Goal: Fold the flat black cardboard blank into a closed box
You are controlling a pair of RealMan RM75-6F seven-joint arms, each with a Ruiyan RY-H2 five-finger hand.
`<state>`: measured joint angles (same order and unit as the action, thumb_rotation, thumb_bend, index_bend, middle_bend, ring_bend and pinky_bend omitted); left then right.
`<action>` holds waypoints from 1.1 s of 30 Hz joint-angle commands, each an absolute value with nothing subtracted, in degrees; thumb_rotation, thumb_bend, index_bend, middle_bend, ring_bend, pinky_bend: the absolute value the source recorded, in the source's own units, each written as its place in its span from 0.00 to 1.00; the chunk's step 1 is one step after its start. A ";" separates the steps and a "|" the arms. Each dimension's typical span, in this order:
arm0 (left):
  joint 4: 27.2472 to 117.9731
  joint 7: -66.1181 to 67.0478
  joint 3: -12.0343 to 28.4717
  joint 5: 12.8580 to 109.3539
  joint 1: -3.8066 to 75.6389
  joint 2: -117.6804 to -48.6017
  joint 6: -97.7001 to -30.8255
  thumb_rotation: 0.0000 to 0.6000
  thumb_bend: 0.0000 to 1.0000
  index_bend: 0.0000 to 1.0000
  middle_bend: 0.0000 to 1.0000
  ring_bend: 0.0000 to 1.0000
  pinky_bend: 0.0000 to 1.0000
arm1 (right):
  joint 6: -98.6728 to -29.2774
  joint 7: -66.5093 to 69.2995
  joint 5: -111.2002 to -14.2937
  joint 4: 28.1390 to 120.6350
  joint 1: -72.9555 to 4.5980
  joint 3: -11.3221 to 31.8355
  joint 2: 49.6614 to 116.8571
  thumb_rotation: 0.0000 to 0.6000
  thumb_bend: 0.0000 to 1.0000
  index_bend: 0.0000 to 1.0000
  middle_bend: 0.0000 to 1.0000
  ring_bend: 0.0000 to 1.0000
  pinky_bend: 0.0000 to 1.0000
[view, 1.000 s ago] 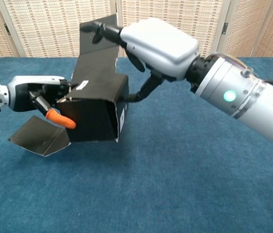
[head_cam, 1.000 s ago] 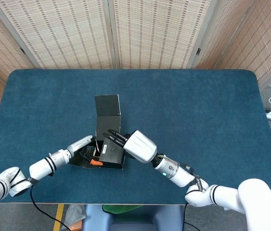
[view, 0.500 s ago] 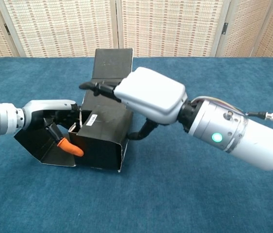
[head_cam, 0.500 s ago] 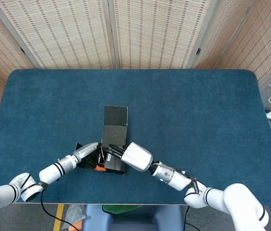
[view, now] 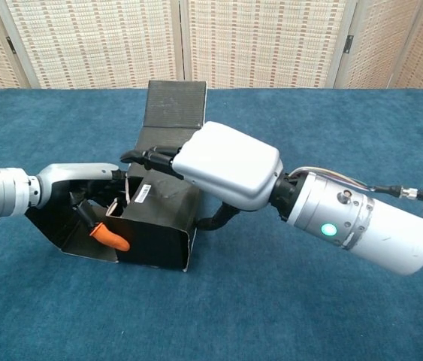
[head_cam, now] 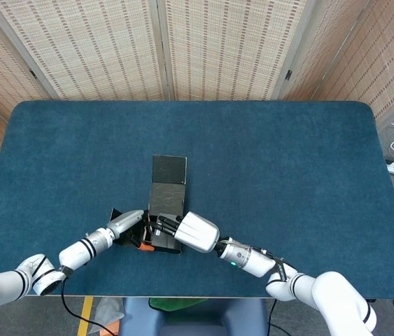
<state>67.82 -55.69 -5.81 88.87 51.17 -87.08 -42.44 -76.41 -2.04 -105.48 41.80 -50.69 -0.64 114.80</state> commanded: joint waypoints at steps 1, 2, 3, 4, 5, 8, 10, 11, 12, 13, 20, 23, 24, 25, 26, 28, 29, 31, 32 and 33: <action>68.18 -55.15 -5.64 88.91 51.14 -87.04 -42.29 1.00 0.19 0.13 0.21 0.37 0.47 | -76.86 -1.67 -105.51 41.20 -50.69 -0.76 115.12 1.00 0.05 0.13 0.25 0.71 1.00; 68.28 -54.96 -5.62 88.96 51.13 -87.02 -42.26 1.00 0.19 0.12 0.21 0.37 0.47 | -77.04 -1.57 -105.56 40.99 -50.71 -0.82 115.20 1.00 0.06 0.13 0.25 0.71 1.00; 68.44 -54.72 -5.57 89.00 51.14 -86.99 -42.19 1.00 0.19 0.11 0.20 0.37 0.47 | -77.08 -1.44 -105.57 40.76 -50.72 -0.92 115.30 1.00 0.07 0.14 0.26 0.71 1.00; 68.55 -54.57 -5.55 89.03 51.16 -86.94 -42.10 1.00 0.19 0.11 0.20 0.36 0.47 | -77.01 -1.28 -105.57 40.65 -50.73 -1.05 115.33 1.00 0.08 0.14 0.26 0.71 1.00; 68.66 -54.50 -5.50 89.02 51.17 -86.91 -42.01 1.00 0.19 0.10 0.19 0.36 0.46 | -76.88 -1.07 -105.57 40.57 -50.76 -1.18 115.35 1.00 0.09 0.15 0.27 0.72 1.00; 68.89 -54.25 -5.31 88.90 51.20 -86.87 -41.71 1.00 0.19 0.10 0.19 0.36 0.46 | -76.21 -0.68 -105.65 40.48 -50.96 -1.70 115.22 1.00 0.10 0.18 0.30 0.72 1.00; 69.03 -54.06 -5.25 88.91 51.22 -86.82 -41.52 1.00 0.19 0.10 0.19 0.36 0.46 | -75.56 -0.47 -105.62 40.66 -51.11 -2.01 114.99 1.00 0.12 0.19 0.33 0.72 1.00; 69.05 -54.02 -5.21 88.87 51.21 -86.84 -41.45 1.00 0.19 0.09 0.19 0.36 0.46 | -75.37 -0.50 -105.58 40.79 -51.14 -2.08 114.91 1.00 0.13 0.19 0.33 0.72 1.00; 69.08 -54.01 -5.15 88.81 51.19 -86.88 -41.35 1.00 0.19 0.09 0.19 0.36 0.46 | -75.18 -0.49 -105.59 41.00 -51.19 -2.23 114.79 1.00 0.13 0.19 0.34 0.72 1.00; 69.10 -53.99 -5.13 88.80 51.19 -86.88 -41.26 1.00 0.19 0.09 0.19 0.36 0.46 | -75.02 -0.38 -105.63 41.16 -51.24 -2.37 114.66 1.00 0.14 0.20 0.34 0.72 1.00; 69.34 -53.71 -5.06 89.07 51.13 -86.78 -41.13 1.00 0.19 0.09 0.17 0.36 0.46 | -73.13 0.21 -105.97 43.27 -51.75 -3.66 112.78 1.00 0.17 0.20 0.36 0.72 1.00; 69.28 -53.78 -4.95 88.97 51.14 -86.79 -40.91 1.00 0.19 0.08 0.17 0.35 0.46 | -73.09 0.37 -106.34 44.12 -51.75 -4.26 111.79 1.00 0.17 0.21 0.36 0.72 1.00; 69.29 -53.86 -4.97 88.98 51.15 -86.77 -40.79 1.00 0.19 0.08 0.17 0.35 0.46 | -73.18 0.38 -106.49 44.42 -51.68 -4.48 111.42 1.00 0.17 0.21 0.36 0.72 1.00; 69.30 -53.86 -4.99 89.04 51.16 -86.77 -40.74 1.00 0.19 0.07 0.17 0.35 0.46 | -73.28 0.34 -106.57 44.60 -51.61 -4.60 111.20 1.00 0.17 0.21 0.36 0.72 1.00; 69.30 -53.85 -5.02 89.14 51.18 -86.77 -40.71 1.00 0.19 0.07 0.17 0.35 0.46 | -73.39 0.30 -106.61 44.80 -51.51 -4.70 110.96 1.00 0.17 0.21 0.36 0.72 1.00; 69.39 -53.81 -5.04 89.30 51.21 -86.76 -40.72 1.00 0.19 0.06 0.16 0.35 0.45 | -73.50 0.16 -106.62 45.02 -51.39 -4.75 110.74 1.00 0.17 0.21 0.36 0.72 1.00; 69.48 -53.81 -5.05 89.38 51.25 -86.73 -40.70 1.00 0.19 0.06 0.16 0.35 0.45 | -73.53 0.29 -106.66 45.16 -51.38 -4.81 110.63 1.00 0.17 0.21 0.36 0.72 1.00; 69.70 -53.67 -5.00 89.50 51.31 -86.63 -40.75 1.00 0.19 0.05 0.15 0.35 0.45 | -73.69 0.34 -106.71 45.32 -51.33 -4.83 110.48 1.00 0.17 0.21 0.36 0.72 1.00; 69.80 -53.60 -4.97 89.49 51.30 -86.60 -40.77 1.00 0.19 0.05 0.15 0.35 0.45 | -73.86 0.25 -106.77 45.34 -51.33 -4.80 110.46 1.00 0.17 0.21 0.36 0.72 1.00; 69.98 -53.51 -4.96 89.50 51.32 -86.54 -40.75 1.00 0.19 0.05 0.15 0.35 0.45 | -74.06 0.08 -106.79 45.28 -51.34 -4.68 110.52 1.00 0.17 0.21 0.36 0.72 1.00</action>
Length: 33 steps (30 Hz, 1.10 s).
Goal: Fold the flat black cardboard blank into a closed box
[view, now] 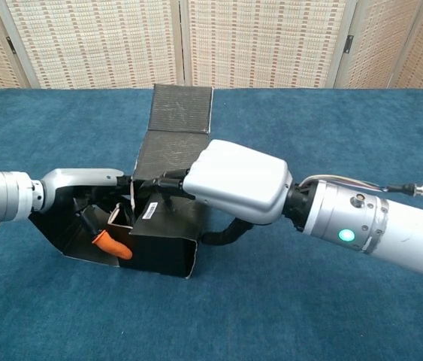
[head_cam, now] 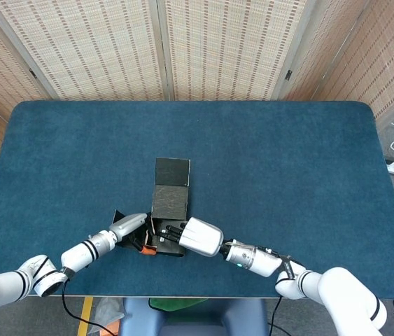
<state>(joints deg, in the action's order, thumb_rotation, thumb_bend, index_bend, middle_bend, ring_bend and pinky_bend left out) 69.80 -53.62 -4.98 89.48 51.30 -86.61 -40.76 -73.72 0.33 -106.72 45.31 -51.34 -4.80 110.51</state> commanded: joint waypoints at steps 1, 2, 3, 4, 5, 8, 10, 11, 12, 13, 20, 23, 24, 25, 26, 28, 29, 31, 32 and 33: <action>70.11 -53.43 -4.97 89.52 51.33 -86.48 -40.72 1.00 0.19 0.05 0.15 0.34 0.45 | -74.14 -0.07 -106.77 45.23 -51.36 -4.55 110.58 1.00 0.17 0.21 0.36 0.72 1.00; 70.26 -53.34 -4.98 89.54 51.36 -86.43 -40.67 1.00 0.19 0.05 0.15 0.34 0.45 | -74.23 -0.16 -106.78 45.21 -51.42 -4.44 110.66 1.00 0.17 0.21 0.36 0.72 1.00; 70.48 -53.20 -5.02 89.60 51.41 -86.35 -40.57 1.00 0.19 0.05 0.15 0.34 0.45 | -74.32 -0.22 -106.79 45.15 -51.52 -4.30 110.76 1.00 0.17 0.21 0.36 0.72 1.00; 70.66 -53.12 -5.05 89.64 51.45 -86.30 -40.47 1.00 0.19 0.05 0.15 0.34 0.45 | -74.21 -0.26 -106.79 45.10 -51.63 -4.24 110.85 1.00 0.17 0.21 0.36 0.72 1.00; 70.81 -53.08 -5.07 89.64 51.49 -86.26 -40.38 1.00 0.19 0.05 0.15 0.35 0.45 | -73.93 -0.19 -106.89 45.13 -51.81 -4.34 110.85 1.00 0.17 0.21 0.36 0.72 1.00; 71.15 -53.21 -5.06 89.58 51.64 -86.13 -40.02 1.00 0.19 0.05 0.15 0.34 0.44 | -73.74 -0.16 -107.81 45.17 -52.59 -4.82 110.50 1.00 0.17 0.22 0.36 0.72 1.00; 71.34 -52.95 -5.12 89.76 51.68 -86.00 -40.10 1.00 0.19 0.05 0.14 0.34 0.44 | -74.23 -0.30 -107.79 45.33 -52.84 -4.35 110.46 1.00 0.17 0.23 0.36 0.72 1.00; 71.48 -52.78 -5.15 89.86 51.69 -85.98 -40.15 1.00 0.19 0.05 0.14 0.34 0.44 | -74.37 -0.13 -107.60 45.52 -52.87 -4.07 110.51 1.00 0.17 0.23 0.36 0.72 1.00; 71.74 -52.62 -5.22 90.01 51.75 -85.93 -40.14 1.00 0.19 0.05 0.14 0.34 0.44 | -74.53 -0.15 -107.42 45.61 -52.96 -3.72 110.65 1.00 0.16 0.23 0.35 0.72 1.00; 71.89 -52.46 -5.23 90.11 51.81 -85.91 -40.15 1.00 0.19 0.05 0.14 0.34 0.44 | -74.49 -0.25 -107.40 45.59 -53.10 -3.58 110.74 1.00 0.15 0.23 0.35 0.72 1.00; 72.22 -51.46 -5.08 89.77 51.99 -85.96 -39.74 1.00 0.19 0.05 0.14 0.34 0.44 | -74.70 -0.76 -107.49 45.00 -53.38 -3.37 111.62 1.00 0.11 0.23 0.34 0.72 1.00; 71.98 -51.54 -5.19 89.50 51.85 -85.93 -39.50 1.00 0.19 0.05 0.14 0.34 0.44 | -75.29 -0.47 -107.47 44.44 -52.87 -3.63 111.62 1.00 0.11 0.23 0.34 0.72 1.00; 71.84 -51.59 -5.23 89.43 51.79 -85.99 -39.43 1.00 0.19 0.05 0.14 0.34 0.44 | -75.43 -0.49 -107.37 44.18 -52.64 -3.68 111.68 1.00 0.11 0.23 0.33 0.72 1.00; 71.74 -51.68 -5.26 89.37 51.74 -86.03 -39.40 1.00 0.19 0.05 0.14 0.34 0.44 | -75.61 -0.46 -107.30 44.02 -52.46 -3.70 111.76 1.00 0.11 0.23 0.32 0.72 1.00; 71.67 -51.79 -5.28 89.34 51.69 -86.08 -39.39 1.00 0.19 0.05 0.14 0.34 0.44 | -75.72 -0.38 -107.24 43.88 -52.30 -3.74 111.84 1.00 0.11 0.23 0.31 0.72 1.00; 71.57 -52.03 -5.36 89.42 51.60 -86.12 -39.46 1.00 0.19 0.05 0.14 0.34 0.44 | -76.09 -0.26 -107.23 43.73 -51.98 -3.88 111.92 1.00 0.09 0.23 0.28 0.72 1.00; 71.58 -52.15 -5.38 89.47 51.57 -86.10 -39.53 1.00 0.19 0.05 0.14 0.33 0.44 | -76.39 -0.34 -107.26 43.71 -51.86 -3.88 111.94 1.00 0.08 0.23 0.27 0.72 1.00; 71.59 -52.27 -5.41 89.59 51.43 -86.06 -39.82 1.00 0.19 0.05 0.14 0.33 0.44 | -77.15 -0.45 -107.26 43.83 -51.56 -3.78 111.89 1.00 0.07 0.23 0.26 0.71 1.00; 71.55 -52.23 -5.46 89.66 51.38 -86.06 -39.92 1.00 0.19 0.05 0.14 0.33 0.44 | -77.38 -0.39 -107.19 43.88 -51.44 -3.71 111.88 1.00 0.07 0.23 0.26 0.71 1.00; 71.50 -52.22 -5.52 89.71 51.33 -86.07 -39.96 1.00 0.19 0.05 0.14 0.33 0.43 | -77.40 -0.31 -107.10 43.90 -51.33 -3.71 111.85 1.00 0.07 0.23 0.27 0.71 1.00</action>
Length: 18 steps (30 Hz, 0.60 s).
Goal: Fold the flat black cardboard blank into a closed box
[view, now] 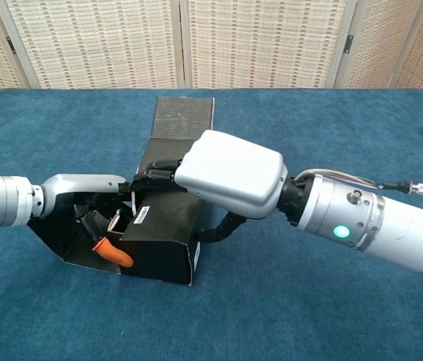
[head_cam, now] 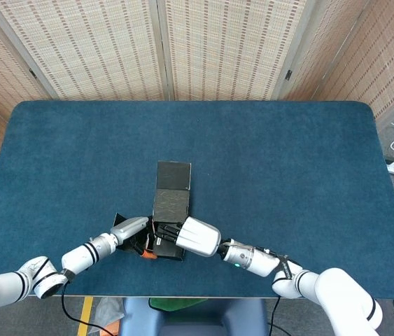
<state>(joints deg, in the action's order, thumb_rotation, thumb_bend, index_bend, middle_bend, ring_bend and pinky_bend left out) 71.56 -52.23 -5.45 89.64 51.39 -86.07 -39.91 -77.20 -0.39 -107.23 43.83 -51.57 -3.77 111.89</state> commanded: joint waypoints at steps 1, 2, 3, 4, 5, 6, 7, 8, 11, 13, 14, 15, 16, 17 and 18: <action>71.47 -52.25 -5.52 89.74 51.37 -86.05 -39.91 1.00 0.19 0.05 0.14 0.33 0.43 | -77.39 -0.28 -107.13 43.81 -51.33 -3.75 111.86 1.00 0.07 0.23 0.29 0.71 1.00; 71.47 -52.28 -5.52 89.76 51.44 -86.06 -39.80 1.00 0.19 0.05 0.14 0.33 0.43 | -77.22 -0.33 -107.24 43.62 -51.36 -3.91 111.94 1.00 0.07 0.25 0.31 0.72 1.00; 71.47 -52.28 -5.50 89.78 51.48 -86.08 -39.76 1.00 0.19 0.06 0.14 0.33 0.43 | -77.11 -0.44 -107.38 43.49 -51.40 -4.07 112.01 1.00 0.07 0.27 0.33 0.72 1.00; 71.48 -52.27 -5.49 89.79 51.50 -86.09 -39.75 1.00 0.19 0.06 0.14 0.33 0.43 | -77.04 -0.53 -107.57 43.38 -51.44 -4.26 112.10 1.00 0.07 0.31 0.36 0.72 1.00; 71.51 -52.25 -5.48 89.79 51.48 -86.11 -39.80 1.00 0.19 0.06 0.14 0.33 0.43 | -76.97 -0.64 -107.70 43.27 -51.45 -4.41 112.19 1.00 0.07 0.35 0.39 0.72 1.00; 71.56 -52.24 -5.45 89.80 51.49 -86.11 -39.82 1.00 0.19 0.06 0.14 0.33 0.43 | -76.89 -0.83 -107.81 43.15 -51.45 -4.54 112.32 1.00 0.07 0.37 0.40 0.73 1.00; 71.58 -52.18 -5.45 89.80 51.49 -86.10 -39.81 1.00 0.19 0.06 0.14 0.33 0.43 | -76.83 -0.90 -107.90 43.09 -51.48 -4.63 112.40 1.00 0.08 0.40 0.42 0.73 1.00; 71.58 -52.13 -5.45 89.78 51.49 -86.11 -39.80 1.00 0.19 0.06 0.14 0.33 0.43 | -76.85 -0.92 -107.99 43.06 -51.50 -4.71 112.43 1.00 0.08 0.42 0.43 0.73 1.00; 71.64 -52.12 -5.46 89.72 51.47 -86.07 -39.73 1.00 0.19 0.06 0.14 0.33 0.43 | -76.98 -0.83 -108.17 43.01 -51.54 -4.83 112.47 1.00 0.08 0.45 0.45 0.73 1.00; 71.62 -52.15 -5.48 89.65 51.44 -86.05 -39.66 1.00 0.19 0.06 0.14 0.33 0.43 | -76.87 -0.94 -108.18 42.96 -51.52 -4.90 112.50 1.00 0.09 0.47 0.45 0.73 1.00; 71.77 -52.40 -5.47 89.64 51.47 -85.96 -39.61 1.00 0.19 0.06 0.14 0.33 0.43 | -76.48 -1.17 -108.25 42.83 -51.63 -5.02 112.59 1.00 0.09 0.48 0.46 0.73 1.00; 71.87 -52.47 -5.49 89.72 51.51 -85.90 -39.61 1.00 0.19 0.06 0.14 0.33 0.43 | -76.30 -1.20 -108.29 42.82 -51.71 -5.07 112.61 1.00 0.09 0.49 0.47 0.73 1.00; 71.97 -52.50 -5.51 89.82 51.54 -85.84 -39.66 1.00 0.19 0.06 0.14 0.33 0.43 | -76.18 -1.20 -108.36 42.81 -51.81 -5.14 112.62 1.00 0.10 0.49 0.47 0.73 1.00; 72.08 -52.55 -5.54 89.94 51.56 -85.79 -39.71 1.00 0.19 0.05 0.14 0.33 0.43 | -76.01 -1.23 -108.43 42.80 -51.91 -5.20 112.62 1.00 0.11 0.50 0.47 0.73 1.00; 72.28 -52.66 -5.64 90.16 51.63 -85.68 -39.75 1.00 0.19 0.05 0.14 0.33 0.43 | -75.75 -1.29 -108.50 42.85 -52.08 -5.27 112.58 1.00 0.11 0.50 0.47 0.73 1.00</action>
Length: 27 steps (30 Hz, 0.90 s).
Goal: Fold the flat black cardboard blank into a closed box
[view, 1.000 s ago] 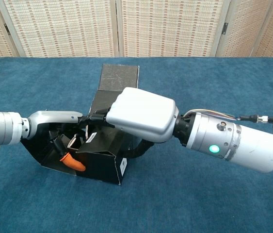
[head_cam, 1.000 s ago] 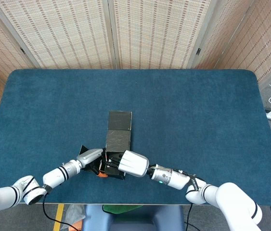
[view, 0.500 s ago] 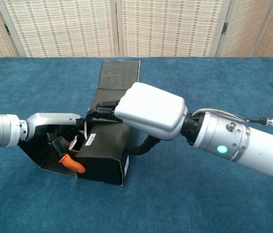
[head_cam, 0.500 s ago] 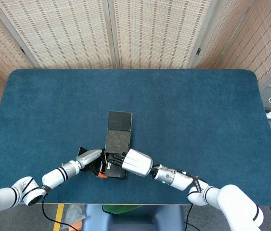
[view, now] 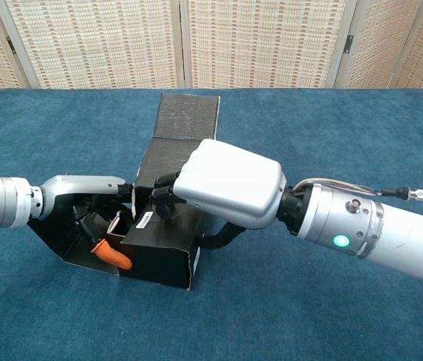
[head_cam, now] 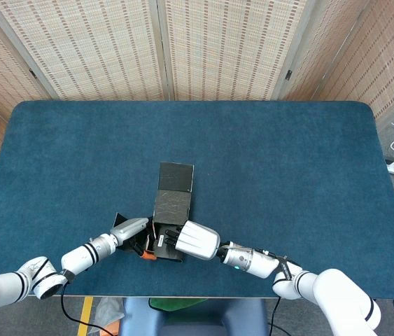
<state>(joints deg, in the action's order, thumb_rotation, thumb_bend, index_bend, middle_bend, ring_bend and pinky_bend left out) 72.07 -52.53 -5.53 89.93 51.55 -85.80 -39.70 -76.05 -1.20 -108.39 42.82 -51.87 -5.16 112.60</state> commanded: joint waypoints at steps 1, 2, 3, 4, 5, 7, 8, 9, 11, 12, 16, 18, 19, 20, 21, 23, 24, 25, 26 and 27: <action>72.41 -52.73 -5.74 90.36 51.69 -85.60 -39.76 1.00 0.19 0.05 0.14 0.33 0.43 | -75.59 -1.35 -108.55 42.92 -52.20 -5.29 112.53 1.00 0.11 0.50 0.48 0.73 1.00; 72.51 -52.78 -5.82 90.55 51.75 -85.53 -39.80 1.00 0.19 0.04 0.13 0.33 0.43 | -75.45 -1.41 -108.61 43.05 -52.34 -5.31 112.46 1.00 0.12 0.51 0.48 0.73 1.00; 72.61 -52.92 -5.93 90.78 51.83 -85.47 -39.85 1.00 0.19 0.04 0.13 0.33 0.43 | -75.30 -1.47 -108.69 43.26 -52.52 -5.33 112.32 1.00 0.12 0.51 0.48 0.73 1.00; 72.65 -53.07 -5.97 90.89 51.90 -85.43 -39.86 1.00 0.19 0.04 0.13 0.33 0.43 | -75.16 -1.48 -108.73 43.43 -52.65 -5.35 112.20 1.00 0.13 0.51 0.48 0.73 1.00; 72.63 -53.23 -6.00 90.98 51.97 -85.41 -39.87 1.00 0.19 0.03 0.13 0.33 0.43 | -74.80 -1.44 -108.84 43.71 -52.88 -5.47 111.91 1.00 0.13 0.52 0.48 0.73 1.00; 72.54 -53.69 -6.02 90.99 52.09 -85.41 -39.77 1.00 0.19 0.02 0.12 0.33 0.43 | -74.27 -1.58 -109.00 44.25 -53.23 -5.64 111.34 1.00 0.13 0.52 0.49 0.73 1.00; 72.47 -54.02 -6.03 91.01 52.18 -85.40 -39.67 1.00 0.19 0.02 0.12 0.33 0.43 | -73.89 -1.74 -109.06 44.55 -53.40 -5.73 111.02 1.00 0.13 0.52 0.49 0.73 1.00; 72.33 -54.39 -6.05 91.07 52.30 -85.39 -39.59 1.00 0.19 0.02 0.12 0.32 0.43 | -73.35 -1.95 -109.17 45.01 -53.69 -5.88 110.53 1.00 0.13 0.52 0.49 0.73 1.00; 72.13 -54.96 -6.09 91.19 52.45 -85.42 -39.56 1.00 0.19 0.01 0.12 0.32 0.42 | -72.54 -2.48 -109.26 45.76 -54.13 -5.95 109.83 1.00 0.13 0.52 0.49 0.73 1.00; 72.13 -55.55 -6.16 91.36 52.57 -85.39 -39.57 1.00 0.19 0.01 0.11 0.32 0.42 | -72.11 -2.67 -109.33 46.37 -54.44 -5.97 109.39 1.00 0.13 0.52 0.49 0.73 1.00; 71.87 -57.25 -6.65 92.34 52.95 -85.29 -39.91 1.00 0.19 0.00 0.10 0.32 0.42 | -70.98 -3.40 -109.35 48.12 -55.24 -5.79 108.19 1.00 0.13 0.52 0.48 0.73 1.00; 71.65 -58.03 -6.97 92.80 53.08 -85.31 -40.14 1.00 0.19 0.00 0.09 0.31 0.41 | -70.56 -3.64 -109.32 48.81 -55.45 -5.75 107.77 1.00 0.13 0.52 0.48 0.73 1.00; 71.56 -58.36 -7.09 92.95 53.11 -85.32 -40.27 1.00 0.19 0.00 0.09 0.31 0.41 | -70.38 -3.74 -109.36 49.04 -55.53 -5.79 107.62 1.00 0.13 0.52 0.48 0.73 1.00; 71.45 -58.66 -7.22 93.15 53.14 -85.34 -40.43 1.00 0.18 0.00 0.09 0.31 0.41 | -70.31 -3.80 -109.36 49.24 -55.57 -5.79 107.50 1.00 0.13 0.52 0.48 0.73 1.00; 71.29 -58.97 -7.40 93.40 53.20 -85.34 -40.61 1.00 0.18 0.00 0.08 0.31 0.41 | -70.15 -3.89 -109.30 49.49 -55.58 -5.78 107.38 1.00 0.13 0.52 0.48 0.73 1.00; 71.12 -59.43 -7.60 93.65 53.25 -85.38 -40.87 1.00 0.18 0.00 0.08 0.31 0.40 | -69.91 -3.99 -109.31 49.82 -55.62 -5.86 107.17 1.00 0.13 0.52 0.47 0.73 1.00; 71.02 -59.62 -7.76 93.87 53.32 -85.37 -41.06 1.00 0.18 0.00 0.08 0.31 0.40 | -69.63 -4.16 -109.32 49.96 -55.67 -5.93 107.04 1.00 0.13 0.52 0.47 0.73 1.00; 70.97 -59.74 -7.84 93.99 53.34 -85.37 -41.21 1.00 0.18 0.00 0.07 0.31 0.40 | -69.34 -4.25 -109.35 50.10 -55.74 -6.03 106.92 1.00 0.13 0.52 0.47 0.73 1.00; 70.95 -59.94 -7.91 94.07 53.34 -85.40 -41.38 1.00 0.18 0.00 0.07 0.31 0.40 | -69.05 -4.29 -109.37 50.29 -55.82 -6.12 106.78 1.00 0.13 0.52 0.47 0.73 1.00; 70.92 -60.26 -7.99 94.17 53.38 -85.43 -41.57 1.00 0.18 0.00 0.07 0.31 0.40 | -68.61 -4.27 -109.40 50.57 -55.96 -6.26 106.56 1.00 0.13 0.52 0.47 0.73 1.00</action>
